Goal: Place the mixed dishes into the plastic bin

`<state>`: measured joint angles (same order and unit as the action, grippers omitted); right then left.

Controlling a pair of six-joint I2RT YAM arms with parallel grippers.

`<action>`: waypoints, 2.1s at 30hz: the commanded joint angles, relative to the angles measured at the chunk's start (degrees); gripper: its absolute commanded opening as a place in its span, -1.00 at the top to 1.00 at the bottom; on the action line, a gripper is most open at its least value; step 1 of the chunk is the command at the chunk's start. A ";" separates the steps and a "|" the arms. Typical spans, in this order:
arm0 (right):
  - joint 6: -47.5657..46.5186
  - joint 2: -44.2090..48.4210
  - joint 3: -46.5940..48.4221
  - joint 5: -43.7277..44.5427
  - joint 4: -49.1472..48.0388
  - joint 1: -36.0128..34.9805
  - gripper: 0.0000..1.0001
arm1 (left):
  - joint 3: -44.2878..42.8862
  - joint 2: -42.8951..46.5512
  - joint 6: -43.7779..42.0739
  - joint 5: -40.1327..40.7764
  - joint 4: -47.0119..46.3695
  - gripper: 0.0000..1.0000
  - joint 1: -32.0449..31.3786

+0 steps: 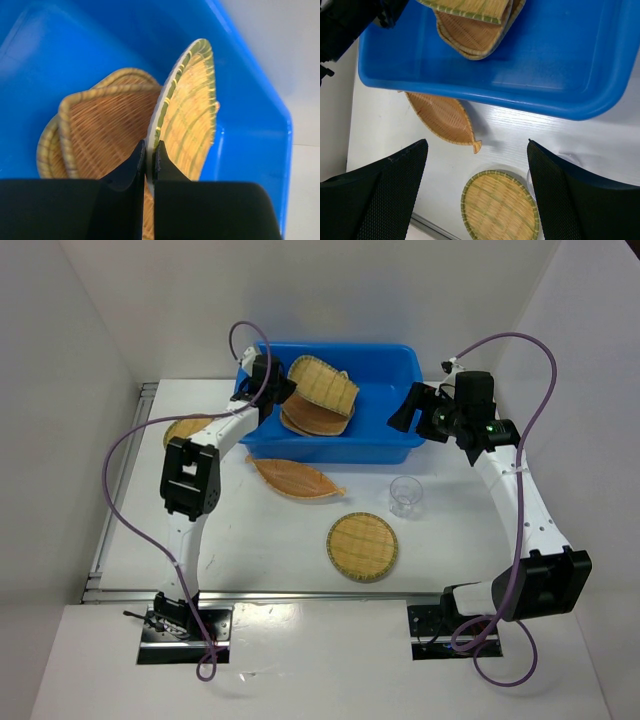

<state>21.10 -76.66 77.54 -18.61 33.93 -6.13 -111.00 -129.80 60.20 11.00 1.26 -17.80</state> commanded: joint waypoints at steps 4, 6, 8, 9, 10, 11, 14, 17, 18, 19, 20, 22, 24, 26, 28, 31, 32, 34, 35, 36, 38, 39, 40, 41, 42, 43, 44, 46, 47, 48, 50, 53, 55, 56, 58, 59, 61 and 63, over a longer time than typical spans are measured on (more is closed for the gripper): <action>-1.15 0.64 0.25 0.42 -0.10 -0.29 -0.70 | 1.32 -2.91 0.00 -3.53 -5.30 1.00 0.40; -1.15 0.64 0.25 0.42 -0.10 -0.29 -0.70 | 0.00 -4.14 0.00 -4.23 -3.20 1.00 0.40; -1.15 0.64 0.25 0.42 -0.10 -0.29 -0.70 | -0.01 -4.15 0.00 -4.24 -1.70 0.69 0.40; -1.15 0.64 0.25 -0.10 -0.10 -0.29 -0.70 | -0.01 -4.15 0.00 -3.37 -1.70 0.64 0.40; -1.15 0.64 0.25 -0.11 -0.10 -0.29 -0.70 | 0.52 -4.15 0.00 -2.49 -1.09 0.59 0.40; -1.15 0.64 0.25 -0.11 -0.10 -0.29 -0.70 | 0.52 -4.15 0.00 -2.48 -1.08 0.52 0.40; -1.15 0.64 0.25 -0.11 -0.62 -0.29 -0.70 | 1.14 -4.15 0.00 -1.17 -0.55 0.42 0.40; -1.15 0.64 0.25 -0.11 -0.62 -0.29 -0.70 | 1.14 -3.63 0.00 -0.63 -0.03 0.17 1.01; -1.15 0.64 0.25 -0.11 -0.62 -0.29 -0.70 | 0.62 -3.10 0.00 -1.24 -0.03 -0.09 1.02; -1.15 0.64 -0.28 -0.11 -0.62 -0.29 -0.70 | 0.09 -3.09 0.00 -1.25 -0.03 -0.19 1.54; -1.15 0.64 -0.28 -0.63 -0.62 -0.29 -0.70 | 0.08 -2.22 -0.52 -1.86 -0.03 -0.29 1.54; -1.15 0.64 -0.89 -2.21 -0.62 -0.29 -0.70 | -1.75 -0.03 -1.93 -1.86 0.58 -0.51 1.54; -1.15 0.64 -2.56 -4.41 -1.49 -0.29 -0.70 | -2.29 3.47 -4.20 -0.12 1.81 -0.76 1.54; -1.76 0.03 -3.88 -4.42 -1.50 -1.77 -0.70 | -2.81 5.86 -5.70 0.50 2.35 -0.83 1.54; -2.55 -0.59 -4.49 -5.03 -0.10 -3.97 -0.70 | -4.48 9.11 -7.73 -0.80 4.36 -0.92 2.15; -3.17 -1.12 -5.90 -5.56 1.13 -7.83 -0.70 | -3.62 14.56 -8.96 -5.18 5.16 -0.98 3.64; -3.87 -1.12 -6.43 -5.56 2.44 -9.32 -0.70 | -2.22 18.58 -8.96 -5.20 5.77 -0.98 3.65; -4.49 -1.12 -7.57 -2.59 4.20 -14.58 -0.70 | 1.99 23.16 -10.28 -5.73 4.72 -0.98 4.18; -4.49 -1.12 -7.58 -1.87 5.60 -16.26 -0.70 | 6.71 27.62 -10.28 -5.21 3.50 -0.98 4.18; -4.49 -1.12 -8.71 -1.87 5.62 -17.76 -0.70 | 9.20 29.76 -10.81 -5.20 3.49 -0.98 4.18; -3.53 -1.65 -11.52 -1.87 5.62 -21.46 -0.70 | 14.29 35.54 -10.81 -5.20 1.91 -0.98 4.18; -3.00 -1.65 -12.66 -1.87 4.57 -22.42 -0.70 | 19.28 37.41 -10.81 -5.20 1.04 -0.98 4.18; -1.95 -2.17 -14.76 -1.87 3.78 -23.39 -0.70 | 21.68 39.08 -10.81 -5.20 1.03 -0.98 4.18; -1.42 -2.78 -15.65 -1.87 2.90 -24.79 -0.70 | 23.97 42.40 -10.11 -5.20 1.03 -0.98 4.18; -0.89 -3.31 -16.45 -1.17 1.33 -24.81 -0.70 | 26.16 44.09 -10.11 -5.20 0.42 -0.98 4.18; -0.37 -4.01 -17.67 -0.47 0.62 -25.59 -0.70 | 30.45 45.76 -9.50 -5.20 0.41 -0.98 4.18; 0.68 -4.02 -17.68 1.71 -0.09 -25.60 -0.70 | 32.58 48.91 -9.49 -5.20 0.41 -0.98 4.18; 1.74 -4.81 -18.21 3.84 -1.93 -25.60 -0.70 | 36.54 51.91 -8.09 -6.60 -0.20 -0.98 4.18; 3.05 -5.33 -18.21 5.06 -2.46 -25.60 -0.70 | 38.12 54.01 -8.09 -7.13 -0.20 -0.98 4.18; 3.59 -5.34 -18.82 7.16 -2.99 -25.60 -0.70 | 40.40 54.73 -8.09 -7.14 0.32 -0.98 4.18; 3.59 -5.34 -19.35 8.32 -4.04 -25.60 -0.70 | 41.65 55.35 -8.09 -9.07 1.98 -0.98 4.18; 4.39 -7.09 -20.50 10.70 -4.05 -25.60 -0.70 | 43.84 55.35 -9.49 -10.21 3.31 -0.98 4.18; 4.39 -8.24 -21.72 8.95 -5.36 -25.60 -0.70 | 45.51 55.35 -9.49 -10.21 3.31 -0.98 4.18; 5.08 -8.76 -21.73 8.33 -7.28 -25.60 -0.68 | 46.91 55.88 -9.49 -10.21 3.31 -0.98 4.18; 7.44 -8.77 -22.25 9.29 -9.40 -25.60 -0.68 | 47.62 55.88 -9.49 -10.21 3.31 -0.98 4.18; 8.42 -8.07 -22.25 10.25 -12.11 -25.60 -0.68 | 47.63 55.88 -9.49 -10.82 3.31 -0.98 4.18; 11.49 -7.11 -23.39 11.92 -15.28 -25.60 -0.68 | 48.16 55.88 -9.49 -10.83 3.31 -0.98 4.18; 13.52 -6.57 -23.40 12.63 -18.97 -25.60 -0.68 | 48.16 55.88 -10.02 -10.31 4.36 -0.98 4.18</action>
<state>30.09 -85.41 54.35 -8.86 24.82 -31.51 -62.81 -75.96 51.16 1.23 6.44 -13.43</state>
